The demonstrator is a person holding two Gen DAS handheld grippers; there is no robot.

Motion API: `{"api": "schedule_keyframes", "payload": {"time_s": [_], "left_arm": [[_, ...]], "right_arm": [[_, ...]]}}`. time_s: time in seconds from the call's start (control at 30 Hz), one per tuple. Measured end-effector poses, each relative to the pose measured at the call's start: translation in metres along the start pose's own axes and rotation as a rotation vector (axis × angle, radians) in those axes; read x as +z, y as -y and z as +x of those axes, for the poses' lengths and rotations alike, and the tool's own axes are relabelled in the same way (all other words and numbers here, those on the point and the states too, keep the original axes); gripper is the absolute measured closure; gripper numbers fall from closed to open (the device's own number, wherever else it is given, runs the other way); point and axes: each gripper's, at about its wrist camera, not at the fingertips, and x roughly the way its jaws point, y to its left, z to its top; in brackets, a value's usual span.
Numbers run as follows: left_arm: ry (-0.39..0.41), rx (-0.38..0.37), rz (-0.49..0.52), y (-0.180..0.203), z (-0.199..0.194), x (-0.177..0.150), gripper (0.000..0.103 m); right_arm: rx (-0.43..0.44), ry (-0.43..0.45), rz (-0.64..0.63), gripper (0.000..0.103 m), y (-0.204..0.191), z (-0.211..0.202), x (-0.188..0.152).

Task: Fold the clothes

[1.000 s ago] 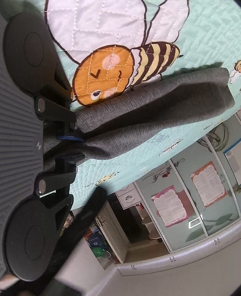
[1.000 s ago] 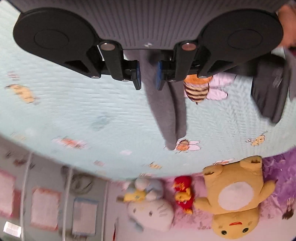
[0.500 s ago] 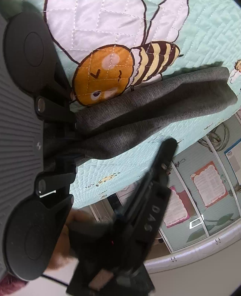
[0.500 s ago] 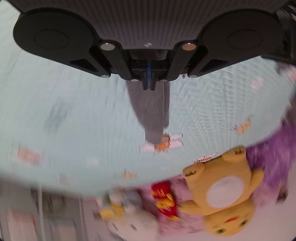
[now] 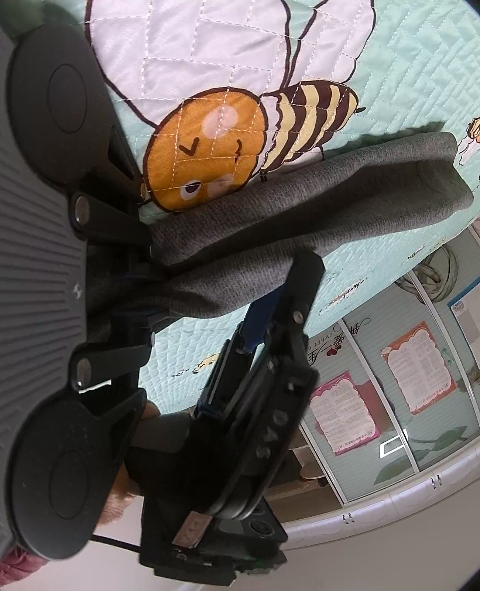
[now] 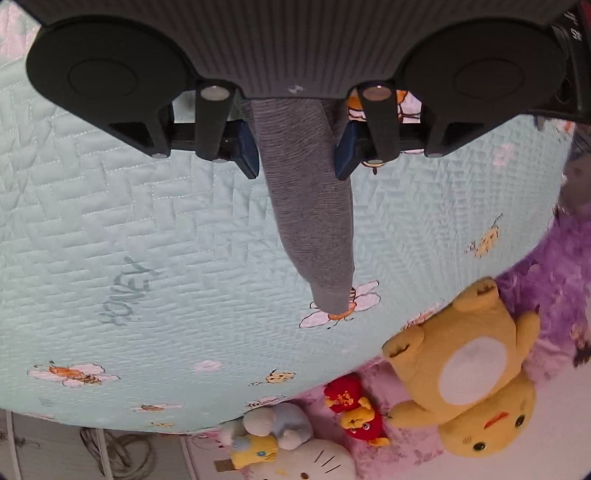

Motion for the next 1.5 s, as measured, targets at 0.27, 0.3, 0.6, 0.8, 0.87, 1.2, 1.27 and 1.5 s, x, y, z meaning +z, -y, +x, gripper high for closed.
{"api": "schedule_keyframes", "payload": {"time_s": [0.27, 0.3, 0.6, 0.8, 0.87, 1.2, 1.27, 1.5], "left_arm": [[0.000, 0.000, -0.004, 0.001, 0.000, 0.001, 0.083], [0.002, -0.001, -0.003, 0.002, -0.001, 0.001, 0.082], [0.093, 0.010, 0.004, 0.007, -0.016, 0.003, 0.075], [0.212, 0.024, 0.020, 0.009, -0.033, 0.006, 0.060], [0.219, 0.035, 0.032, 0.008, -0.030, 0.011, 0.059], [0.129, 0.129, 0.214, 0.000, 0.008, 0.038, 0.052], [0.126, 0.165, 0.277, 0.007, 0.010, 0.035, 0.052], [0.114, 0.236, 0.379, 0.014, 0.017, 0.030, 0.051]], "right_arm": [[-0.195, 0.033, -0.367, 0.100, -0.054, -0.005, -0.008], [-0.241, 0.046, -0.407, 0.100, -0.058, -0.006, -0.008], [-0.340, 0.078, -0.288, 0.101, -0.014, 0.004, 0.011], [-0.210, 0.176, 0.047, 0.093, 0.027, -0.045, 0.001], [-0.223, 0.181, 0.011, 0.087, 0.017, -0.063, -0.012], [-0.248, 0.166, -0.077, 0.081, -0.003, -0.097, -0.056], [-0.222, 0.188, -0.091, 0.079, -0.007, -0.107, -0.057], [-0.232, 0.074, -0.121, 0.070, 0.005, -0.097, -0.069]]}}
